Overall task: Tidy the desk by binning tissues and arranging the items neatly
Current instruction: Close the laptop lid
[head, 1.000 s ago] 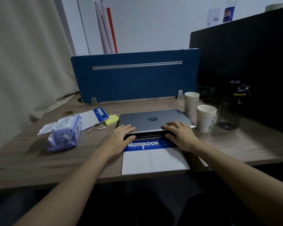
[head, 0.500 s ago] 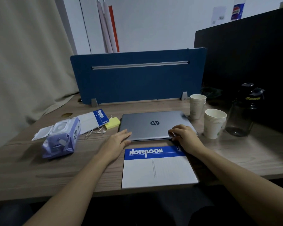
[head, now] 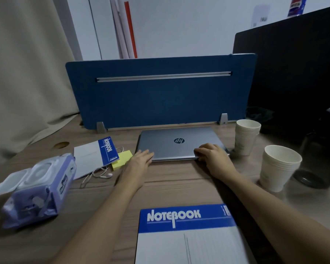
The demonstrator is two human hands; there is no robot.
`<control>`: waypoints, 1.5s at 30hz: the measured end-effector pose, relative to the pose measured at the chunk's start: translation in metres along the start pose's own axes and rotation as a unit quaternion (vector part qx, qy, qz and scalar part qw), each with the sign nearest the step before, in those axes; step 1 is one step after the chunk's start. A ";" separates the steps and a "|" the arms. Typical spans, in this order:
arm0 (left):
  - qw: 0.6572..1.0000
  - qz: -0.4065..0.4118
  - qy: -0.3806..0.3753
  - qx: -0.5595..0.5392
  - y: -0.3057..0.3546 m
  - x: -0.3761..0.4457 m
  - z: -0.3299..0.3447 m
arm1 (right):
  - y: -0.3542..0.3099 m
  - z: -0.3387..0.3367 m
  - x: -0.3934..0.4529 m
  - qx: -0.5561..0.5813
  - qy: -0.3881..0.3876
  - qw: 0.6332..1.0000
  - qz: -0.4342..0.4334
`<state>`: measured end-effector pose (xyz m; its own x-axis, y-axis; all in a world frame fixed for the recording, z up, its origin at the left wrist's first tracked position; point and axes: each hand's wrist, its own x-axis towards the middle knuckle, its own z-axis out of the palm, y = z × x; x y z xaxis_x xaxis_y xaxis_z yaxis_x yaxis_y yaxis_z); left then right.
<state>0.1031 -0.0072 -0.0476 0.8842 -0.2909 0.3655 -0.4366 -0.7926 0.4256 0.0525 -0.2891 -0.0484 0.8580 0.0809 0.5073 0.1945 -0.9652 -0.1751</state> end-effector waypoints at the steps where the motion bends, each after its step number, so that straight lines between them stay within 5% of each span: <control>1: 1.000 0.000 0.003 0.002 -0.003 0.007 0.002 | 0.002 0.003 0.006 -0.002 0.001 1.000 0.000; 15: 0.999 0.011 0.025 0.020 -0.013 0.047 0.016 | 0.021 0.026 0.043 -0.025 -0.002 0.999 0.020; 28: 0.996 0.071 0.050 0.006 0.003 -0.006 -0.006 | -0.004 -0.003 -0.007 0.123 -0.076 0.986 0.079; 45: 0.986 0.066 -0.117 -0.102 0.014 -0.128 -0.045 | -0.042 -0.070 -0.121 0.170 -0.116 0.976 0.073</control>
<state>-0.0235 0.0435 -0.0513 0.8216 -0.5182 0.2376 -0.5529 -0.6226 0.5538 -0.0926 -0.2756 -0.0435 0.9651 0.0406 0.2587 0.1749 -0.8353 -0.5213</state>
